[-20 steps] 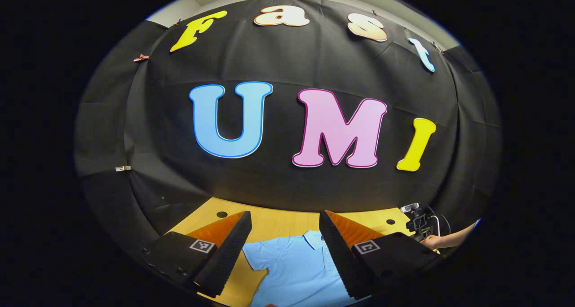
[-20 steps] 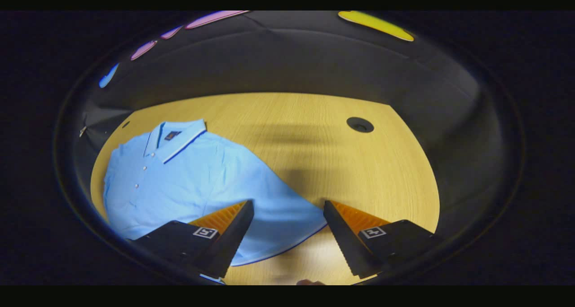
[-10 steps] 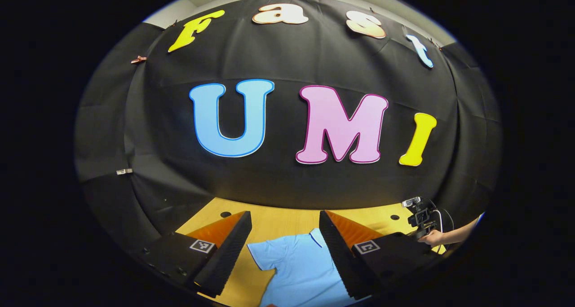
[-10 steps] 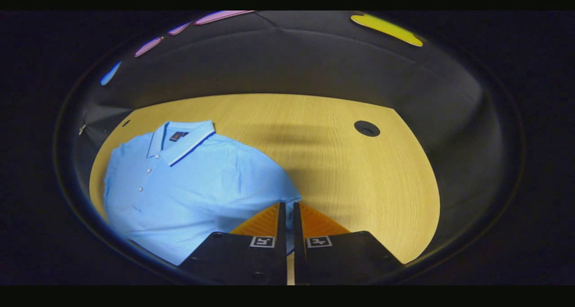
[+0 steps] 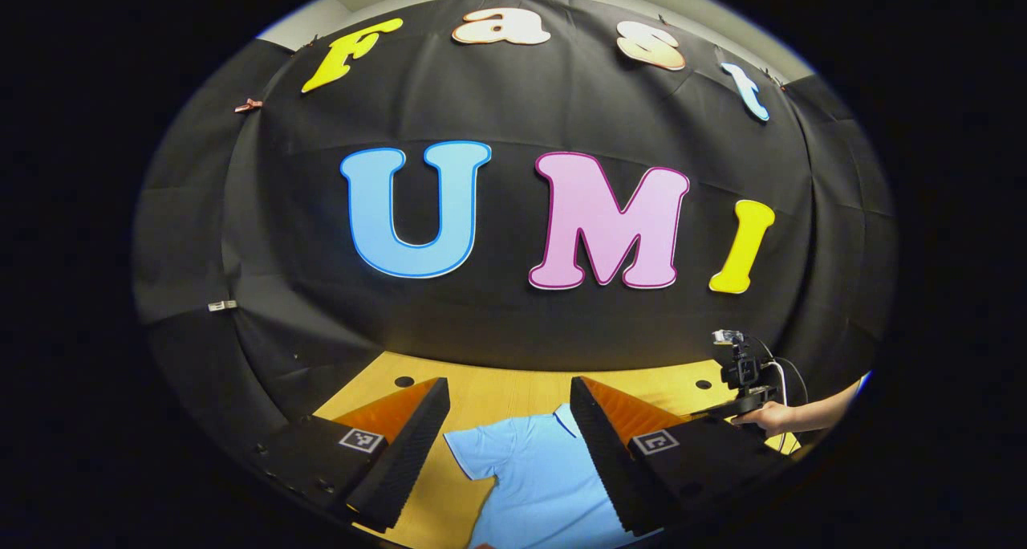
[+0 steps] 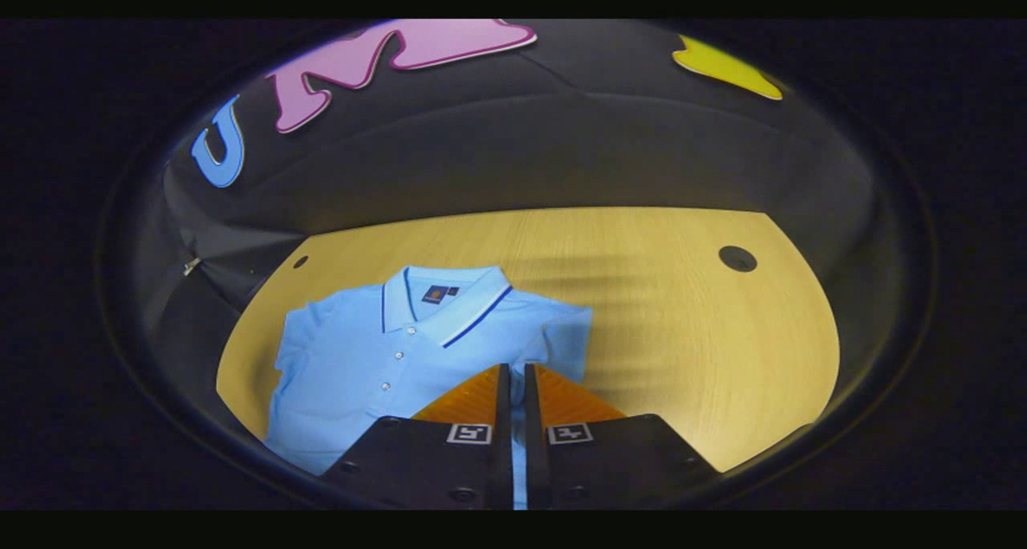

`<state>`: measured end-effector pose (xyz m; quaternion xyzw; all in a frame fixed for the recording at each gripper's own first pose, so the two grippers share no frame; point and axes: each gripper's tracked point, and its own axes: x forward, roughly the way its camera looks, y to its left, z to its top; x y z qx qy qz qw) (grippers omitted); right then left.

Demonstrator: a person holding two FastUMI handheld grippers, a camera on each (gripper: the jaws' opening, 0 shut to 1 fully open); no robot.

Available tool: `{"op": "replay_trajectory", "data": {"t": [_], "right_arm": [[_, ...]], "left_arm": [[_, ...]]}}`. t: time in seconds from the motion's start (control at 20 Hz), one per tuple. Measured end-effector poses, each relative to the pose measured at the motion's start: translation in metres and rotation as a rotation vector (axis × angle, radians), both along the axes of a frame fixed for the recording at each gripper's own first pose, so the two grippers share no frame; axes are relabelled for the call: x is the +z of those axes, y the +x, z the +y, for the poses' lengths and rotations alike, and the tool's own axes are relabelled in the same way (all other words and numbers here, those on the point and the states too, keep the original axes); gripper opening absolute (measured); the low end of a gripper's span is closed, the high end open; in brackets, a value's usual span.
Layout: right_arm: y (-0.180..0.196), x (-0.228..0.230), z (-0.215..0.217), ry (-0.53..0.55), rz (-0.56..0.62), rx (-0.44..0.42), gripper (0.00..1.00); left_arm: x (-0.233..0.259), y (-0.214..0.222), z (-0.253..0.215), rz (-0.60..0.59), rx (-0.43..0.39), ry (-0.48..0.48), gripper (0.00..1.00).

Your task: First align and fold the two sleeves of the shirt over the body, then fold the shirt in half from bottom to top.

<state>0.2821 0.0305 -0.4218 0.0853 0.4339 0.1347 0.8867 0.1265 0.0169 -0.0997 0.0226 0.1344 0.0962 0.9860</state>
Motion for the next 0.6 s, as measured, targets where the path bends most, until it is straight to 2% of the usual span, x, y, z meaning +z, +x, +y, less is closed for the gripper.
{"op": "replay_trajectory", "data": {"t": [0.1,0.15,0.2,0.25,0.3,0.35,0.4,0.5,0.55,0.6], "right_arm": [[0.0,-0.013,0.01,-0.008,0.014,0.016,0.11],[-0.001,-0.014,0.016,0.007,0.021,0.021,0.05],[-0.003,-0.01,0.026,0.047,0.025,0.033,0.05],[-0.007,-0.008,0.043,0.11,0.03,0.059,0.17],[-0.01,-0.002,0.05,0.127,0.03,0.074,0.41],[-0.014,0.001,0.055,0.136,0.016,0.102,0.44],[-0.015,0.005,0.058,0.131,0.003,0.121,0.38],[-0.02,0.02,0.064,0.153,-0.022,0.153,0.75],[-0.02,0.026,0.062,0.159,-0.033,0.151,0.76],[-0.019,0.034,0.059,0.164,-0.044,0.142,0.9]], "left_arm": [[-0.005,-0.001,0.004,0.016,0.007,-0.027,0.96],[-0.007,-0.001,0.005,0.017,0.008,-0.037,0.97],[-0.008,0.0,0.007,0.021,0.009,-0.042,0.96],[-0.013,0.001,0.009,0.027,0.007,-0.044,0.96],[-0.018,0.003,0.012,0.038,0.004,-0.042,0.96],[-0.025,0.005,0.016,0.052,0.003,-0.043,0.96],[-0.031,0.008,0.02,0.07,0.007,-0.054,0.97],[-0.039,0.014,0.022,0.084,0.002,-0.109,0.97],[-0.04,0.02,0.022,0.083,-0.01,-0.128,0.97],[-0.043,0.028,0.026,0.088,-0.011,-0.133,0.97]]}}
